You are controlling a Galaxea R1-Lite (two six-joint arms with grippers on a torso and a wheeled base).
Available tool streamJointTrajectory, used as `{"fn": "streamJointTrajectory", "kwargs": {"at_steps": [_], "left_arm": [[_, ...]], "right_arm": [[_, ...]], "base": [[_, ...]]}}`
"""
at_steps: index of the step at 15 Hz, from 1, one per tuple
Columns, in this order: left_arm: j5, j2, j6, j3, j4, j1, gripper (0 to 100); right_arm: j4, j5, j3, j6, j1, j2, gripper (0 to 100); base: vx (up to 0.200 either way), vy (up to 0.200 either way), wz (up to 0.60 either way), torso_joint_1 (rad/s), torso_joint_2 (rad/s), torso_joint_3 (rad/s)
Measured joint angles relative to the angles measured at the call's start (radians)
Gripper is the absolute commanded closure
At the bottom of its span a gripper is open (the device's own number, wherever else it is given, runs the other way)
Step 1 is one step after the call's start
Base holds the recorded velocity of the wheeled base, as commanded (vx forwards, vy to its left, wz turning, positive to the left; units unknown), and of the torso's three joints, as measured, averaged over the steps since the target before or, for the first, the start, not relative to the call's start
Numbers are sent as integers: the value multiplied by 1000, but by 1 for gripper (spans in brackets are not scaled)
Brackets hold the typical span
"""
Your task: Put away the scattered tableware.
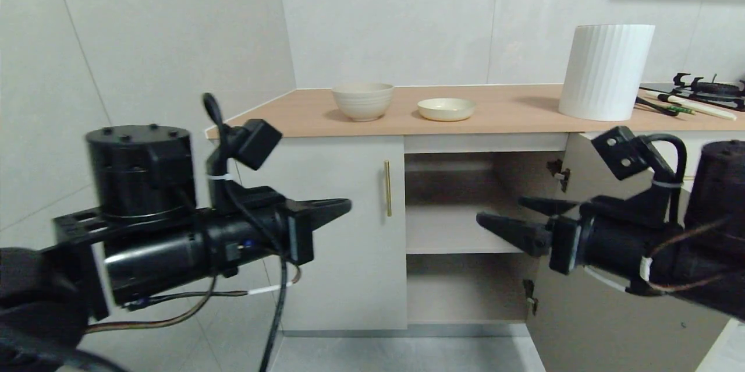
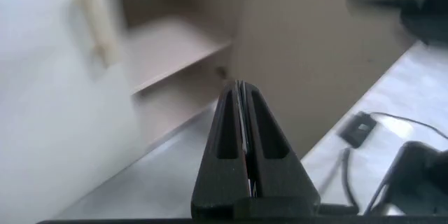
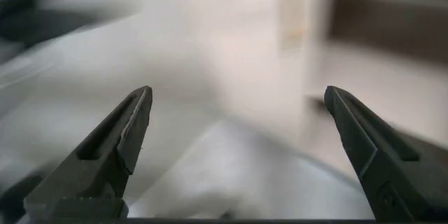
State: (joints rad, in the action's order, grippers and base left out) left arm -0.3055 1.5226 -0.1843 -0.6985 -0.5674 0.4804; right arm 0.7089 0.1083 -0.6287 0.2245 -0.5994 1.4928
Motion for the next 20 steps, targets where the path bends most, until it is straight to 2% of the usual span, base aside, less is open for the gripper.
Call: {"fn": "streamJointTrajectory", "kwargs": {"at_steps": [3,5,6,8,10,12,17,20], "left_arm": [[10,-193,5,81,138,-147,100],[2,-265,4,90,206,-236,100],[1,-283,3,88,214,-263,0],[-3,-293,-5,84,209,-290,0],[-5,-292,-32,80,184,-297,0],[-10,-287,-45,79,140,-298,0],[-7,-281,-47,81,140,-298,0],[-6,-285,-47,79,145,-299,0]], "right_arm": [[-300,-110,-251,-10,71,78,0],[-464,-140,-341,-13,94,95,0],[-491,-151,-360,-13,99,93,0],[-502,-172,-366,-11,102,72,0],[-539,-182,-354,-10,103,44,0],[-559,-182,-355,-9,103,20,0],[-562,-181,-359,-7,100,-9,0],[-564,-179,-357,-7,86,-20,0]], "base": [[0,0,0,0,0,0],[0,0,0,0,0,0],[0,0,0,0,0,0],[0,0,0,0,0,0],[0,0,0,0,0,0],[0,0,0,0,0,0],[0,0,0,0,0,0],[200,0,0,2,2,5]]}}
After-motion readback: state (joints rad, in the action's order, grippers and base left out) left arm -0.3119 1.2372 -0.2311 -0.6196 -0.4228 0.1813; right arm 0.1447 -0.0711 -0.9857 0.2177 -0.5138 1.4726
